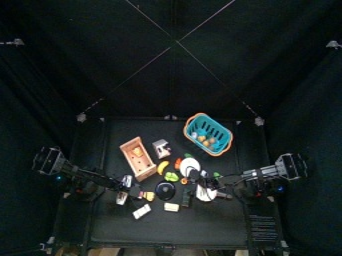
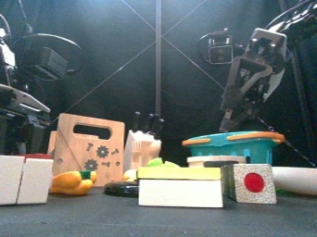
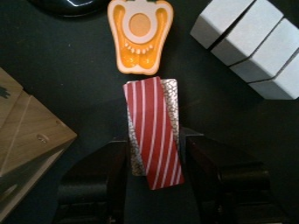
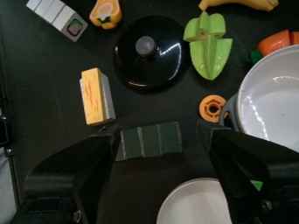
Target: Place salmon sushi in pot
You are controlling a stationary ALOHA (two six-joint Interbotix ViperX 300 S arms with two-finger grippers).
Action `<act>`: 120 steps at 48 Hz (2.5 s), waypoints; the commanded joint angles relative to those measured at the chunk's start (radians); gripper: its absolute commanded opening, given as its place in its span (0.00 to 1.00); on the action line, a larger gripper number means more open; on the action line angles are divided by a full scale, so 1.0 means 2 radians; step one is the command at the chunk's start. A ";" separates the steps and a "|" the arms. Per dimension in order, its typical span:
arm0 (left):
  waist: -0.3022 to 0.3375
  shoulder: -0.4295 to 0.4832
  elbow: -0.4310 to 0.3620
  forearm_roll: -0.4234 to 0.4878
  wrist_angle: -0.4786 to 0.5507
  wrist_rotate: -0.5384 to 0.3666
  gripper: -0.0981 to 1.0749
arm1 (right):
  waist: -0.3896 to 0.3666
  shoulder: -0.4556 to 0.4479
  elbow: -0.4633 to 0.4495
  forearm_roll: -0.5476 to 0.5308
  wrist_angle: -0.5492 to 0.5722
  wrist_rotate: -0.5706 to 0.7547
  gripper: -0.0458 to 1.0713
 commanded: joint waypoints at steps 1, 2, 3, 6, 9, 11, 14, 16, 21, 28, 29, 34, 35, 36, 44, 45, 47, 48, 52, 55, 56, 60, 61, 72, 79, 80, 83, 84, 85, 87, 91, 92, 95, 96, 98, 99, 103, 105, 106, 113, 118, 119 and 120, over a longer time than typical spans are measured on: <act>-0.004 -0.015 -0.025 -0.024 -0.001 0.000 0.59 | -0.002 -0.025 -0.003 -0.001 -0.004 -0.001 0.93; -0.005 -0.018 -0.031 -0.031 -0.001 0.000 0.59 | -0.002 -0.031 -0.003 -0.002 -0.004 -0.001 0.93; -0.005 -0.021 -0.040 -0.044 0.002 0.000 0.59 | -0.002 -0.035 -0.003 -0.002 -0.004 -0.001 0.93; -0.004 -0.028 -0.064 -0.078 0.015 0.001 0.59 | -0.002 -0.055 -0.004 0.000 -0.004 -0.001 0.93; 0.003 -0.028 -0.081 -0.103 0.038 0.001 0.59 | -0.002 -0.070 -0.002 0.002 -0.004 -0.001 0.93; 0.010 -0.025 -0.092 -0.115 0.054 0.001 0.59 | -0.002 -0.080 0.000 0.000 -0.004 -0.001 0.93; 0.019 -0.018 -0.110 -0.123 0.071 0.002 0.59 | -0.002 -0.097 0.007 -0.002 -0.003 -0.001 0.93; 0.022 -0.013 -0.121 -0.121 0.077 0.003 0.59 | -0.002 -0.107 0.012 -0.002 -0.002 -0.001 0.93; 0.029 0.006 -0.150 -0.088 0.078 0.003 0.59 | -0.010 -0.136 0.035 -0.002 -0.005 -0.001 0.93; 0.044 0.032 -0.188 -0.038 0.078 0.000 0.59 | -0.012 -0.156 0.063 0.004 -0.008 0.000 0.93; 0.050 0.038 -0.196 -0.031 0.077 0.000 0.59 | -0.012 -0.157 0.067 0.004 -0.008 0.000 0.93; 0.086 0.062 -0.225 -0.026 0.077 0.000 0.59 | -0.013 -0.156 0.080 0.005 -0.008 0.000 0.93; 0.093 0.067 -0.231 -0.026 0.075 -0.001 0.59 | -0.013 -0.156 0.082 0.005 -0.008 0.000 0.93; 0.101 0.074 -0.239 -0.027 0.074 -0.001 0.59 | -0.013 -0.156 0.085 0.006 -0.008 0.000 0.93; 0.134 0.123 -0.299 -0.024 0.077 0.003 0.59 | -0.016 -0.156 0.106 0.022 -0.005 0.000 0.93; 0.136 0.130 -0.306 -0.021 0.077 0.003 0.59 | -0.017 -0.156 0.108 0.023 -0.005 0.000 0.93; 0.143 0.145 -0.325 -0.015 0.077 0.003 0.59 | -0.018 -0.157 0.114 0.025 -0.005 0.000 0.93; 0.144 0.150 -0.333 -0.012 0.078 0.004 0.59 | -0.018 -0.158 0.115 0.026 -0.005 0.000 0.93; 0.154 0.181 -0.373 0.008 0.088 0.003 0.59 | -0.018 -0.160 0.124 0.025 -0.005 0.000 0.93; 0.159 0.205 -0.403 0.013 0.097 0.002 0.59 | -0.018 -0.160 0.130 0.031 -0.005 0.000 0.93; 0.160 0.212 -0.413 0.012 0.100 0.002 0.59 | -0.018 -0.160 0.130 0.033 -0.005 0.000 0.93; 0.163 0.240 -0.453 0.011 0.119 0.002 0.59 | -0.018 -0.160 0.133 0.035 -0.005 0.000 0.93; 0.164 0.246 -0.461 0.010 0.123 0.002 0.59 | -0.018 -0.160 0.133 0.035 -0.005 0.000 0.93; 0.184 0.294 -0.525 0.008 0.141 0.000 0.59 | -0.018 -0.163 0.140 0.041 -0.005 0.000 0.93; 0.196 0.315 -0.541 0.004 0.123 0.000 0.59 | -0.018 -0.167 0.144 0.044 -0.005 0.000 0.93; 0.196 0.318 -0.542 0.002 0.120 0.000 0.59 | -0.018 -0.167 0.144 0.044 -0.004 0.000 0.93; 0.199 0.324 -0.542 -0.001 0.115 0.000 0.59 | -0.018 -0.170 0.144 0.045 -0.003 0.000 0.93; 0.199 0.324 -0.541 -0.001 0.114 0.000 0.59 | -0.017 -0.171 0.144 0.046 -0.002 0.000 0.93; 0.200 0.324 -0.541 -0.001 0.113 0.000 0.59 | -0.016 -0.173 0.144 0.047 0.000 0.000 0.93; 0.201 0.324 -0.539 -0.002 0.108 -0.001 0.59 | -0.015 -0.176 0.144 0.049 0.006 0.000 0.93; 0.202 0.323 -0.535 -0.002 0.095 0.000 0.59 | -0.015 -0.189 0.146 0.052 0.024 0.000 0.93; 0.202 0.323 -0.535 -0.002 0.093 0.000 0.59 | -0.015 -0.192 0.147 0.053 0.027 0.000 0.93; 0.202 0.324 -0.535 -0.002 0.091 0.000 0.59 | -0.015 -0.206 0.147 0.053 0.037 0.000 0.93; 0.201 0.324 -0.535 -0.002 0.091 0.000 0.59 | -0.015 -0.210 0.147 0.053 0.039 0.000 0.93; 0.202 0.325 -0.536 -0.001 0.090 0.000 0.59 | -0.015 -0.218 0.148 0.053 0.042 0.000 0.93; 0.202 0.326 -0.536 -0.002 0.090 0.000 0.59 | -0.015 -0.224 0.148 0.052 0.043 0.000 0.93; 0.202 0.330 -0.536 -0.002 0.090 0.000 0.59 | -0.015 -0.237 0.150 0.051 0.044 0.000 0.93; 0.202 0.331 -0.535 -0.002 0.089 -0.001 0.59 | -0.015 -0.242 0.151 0.051 0.044 -0.001 0.93; 0.202 0.331 -0.535 -0.002 0.089 -0.001 0.59 | -0.015 -0.244 0.152 0.051 0.044 0.000 0.93; 0.203 0.335 -0.533 -0.010 0.087 0.000 0.60 | -0.015 -0.245 0.153 0.050 0.044 -0.001 0.93; 0.202 0.335 -0.527 -0.010 0.089 0.001 0.61 | -0.015 -0.245 0.153 0.050 0.044 -0.001 0.93; 0.201 0.335 -0.526 -0.010 0.089 0.001 0.61 | -0.016 -0.245 0.153 0.049 0.044 -0.001 0.93; 0.201 0.335 -0.526 -0.010 0.089 0.001 0.61 | -0.016 -0.245 0.153 0.049 0.044 -0.001 0.93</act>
